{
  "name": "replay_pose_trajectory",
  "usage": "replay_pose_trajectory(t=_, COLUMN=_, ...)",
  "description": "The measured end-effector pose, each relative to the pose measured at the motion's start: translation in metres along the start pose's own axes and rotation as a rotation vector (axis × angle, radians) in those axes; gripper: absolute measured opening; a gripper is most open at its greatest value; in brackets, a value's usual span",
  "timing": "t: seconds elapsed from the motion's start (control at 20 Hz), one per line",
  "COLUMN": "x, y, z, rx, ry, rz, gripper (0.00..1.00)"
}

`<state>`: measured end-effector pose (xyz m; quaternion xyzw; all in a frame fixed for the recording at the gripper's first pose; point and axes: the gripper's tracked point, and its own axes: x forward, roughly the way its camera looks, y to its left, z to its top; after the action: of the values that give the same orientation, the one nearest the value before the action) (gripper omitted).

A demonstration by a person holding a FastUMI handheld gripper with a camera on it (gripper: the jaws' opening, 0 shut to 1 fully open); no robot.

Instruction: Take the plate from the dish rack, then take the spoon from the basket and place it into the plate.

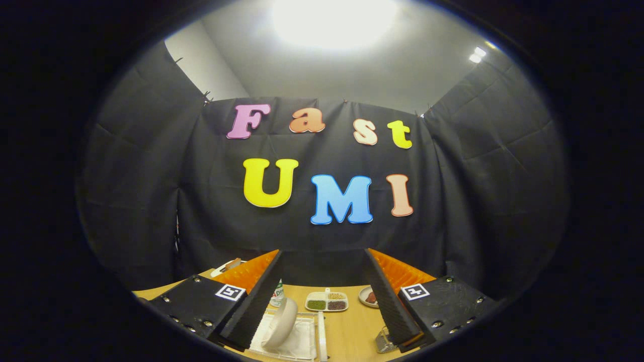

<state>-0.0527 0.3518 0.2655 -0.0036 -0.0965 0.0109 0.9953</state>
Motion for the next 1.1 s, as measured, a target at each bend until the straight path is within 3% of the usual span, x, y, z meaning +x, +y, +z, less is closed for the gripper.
replay_pose_trajectory(t=0.65, x=0.055, y=0.06, z=-0.179, rx=0.005, ry=0.516, rz=0.015, gripper=0.97)
replay_pose_trajectory(t=0.8, x=0.06, y=0.064, z=-0.205, rx=0.003, ry=0.613, rz=0.021, gripper=0.92)
replay_pose_trajectory(t=0.9, x=0.057, y=0.063, z=-0.218, rx=-0.005, ry=0.665, rz=0.004, gripper=0.7)
replay_pose_trajectory(t=0.95, x=0.057, y=0.059, z=-0.222, rx=-0.02, ry=0.686, rz=-0.011, gripper=0.64)
replay_pose_trajectory(t=1.0, x=0.056, y=0.055, z=-0.227, rx=-0.038, ry=0.704, rz=-0.035, gripper=0.43)
replay_pose_trajectory(t=1.1, x=0.055, y=0.05, z=-0.227, rx=-0.053, ry=0.719, rz=-0.06, gripper=0.38)
